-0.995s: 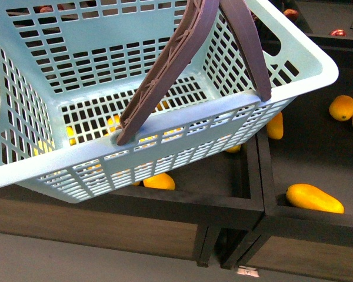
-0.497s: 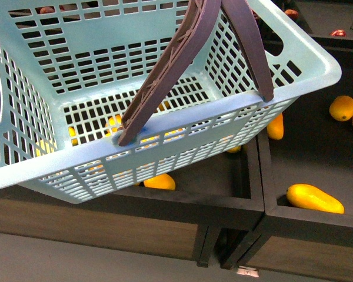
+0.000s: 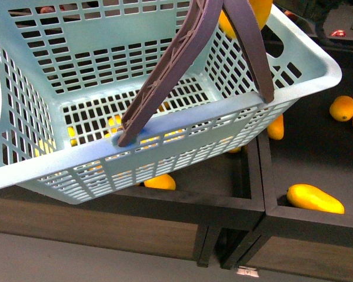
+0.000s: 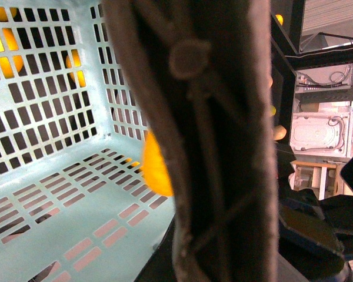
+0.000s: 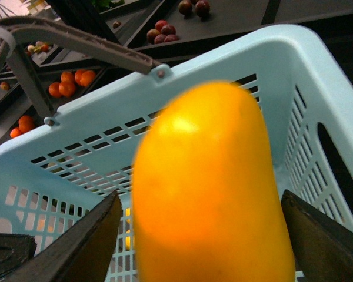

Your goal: Pick mango and avocado into basket

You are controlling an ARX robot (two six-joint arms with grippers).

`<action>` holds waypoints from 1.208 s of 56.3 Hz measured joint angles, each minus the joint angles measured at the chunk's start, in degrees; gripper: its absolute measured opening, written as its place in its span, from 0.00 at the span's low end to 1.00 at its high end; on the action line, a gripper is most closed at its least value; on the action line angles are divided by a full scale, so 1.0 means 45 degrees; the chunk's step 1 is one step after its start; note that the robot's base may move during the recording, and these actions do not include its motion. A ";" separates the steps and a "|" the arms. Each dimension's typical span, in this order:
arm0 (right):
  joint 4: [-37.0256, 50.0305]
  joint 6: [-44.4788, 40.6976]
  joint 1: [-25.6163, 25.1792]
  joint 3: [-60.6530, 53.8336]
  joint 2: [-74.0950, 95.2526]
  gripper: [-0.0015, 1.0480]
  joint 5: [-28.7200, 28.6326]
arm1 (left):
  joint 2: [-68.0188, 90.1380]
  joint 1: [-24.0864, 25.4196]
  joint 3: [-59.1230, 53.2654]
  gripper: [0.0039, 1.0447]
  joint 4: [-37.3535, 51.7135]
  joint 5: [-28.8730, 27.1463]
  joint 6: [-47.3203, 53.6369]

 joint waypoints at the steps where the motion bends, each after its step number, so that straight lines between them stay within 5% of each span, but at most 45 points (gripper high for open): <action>1: 0.0000 0.0000 0.0019 0.0000 0.0010 0.82 0.0034 | 0.0000 0.0000 0.0000 0.05 0.0000 0.0000 0.0000; 6: 0.0000 0.0044 0.0087 0.0000 0.0039 0.94 0.0369 | 0.0000 0.0000 0.0000 0.05 0.0000 -0.0005 0.0000; 14: 0.0083 0.0563 -0.0500 -0.0238 -0.0272 0.92 0.1676 | 0.0073 0.0000 -0.0005 0.05 -0.0015 -0.0092 0.0005; 18: 0.2594 -0.0962 -0.0651 -0.1195 -0.0471 0.82 0.4639 | 0.0073 0.0005 -0.0005 0.05 -0.0015 -0.0107 0.0005; 23: 0.4741 -0.2817 -0.0991 -0.2769 -0.1141 0.69 0.6159 | 0.0073 0.0015 -0.0005 0.05 -0.0010 -0.0160 0.0049; 48: 0.5960 -0.4847 -0.2322 -0.7737 -0.5003 0.02 0.5051 | 0.0073 -0.0024 -0.0005 0.05 -0.0010 -0.0044 0.0063; 68: 0.5226 -0.4886 -0.3031 -0.9884 -0.7922 0.02 0.4318 | 0.0073 -0.0010 -0.0005 0.05 -0.0010 -0.0058 0.0058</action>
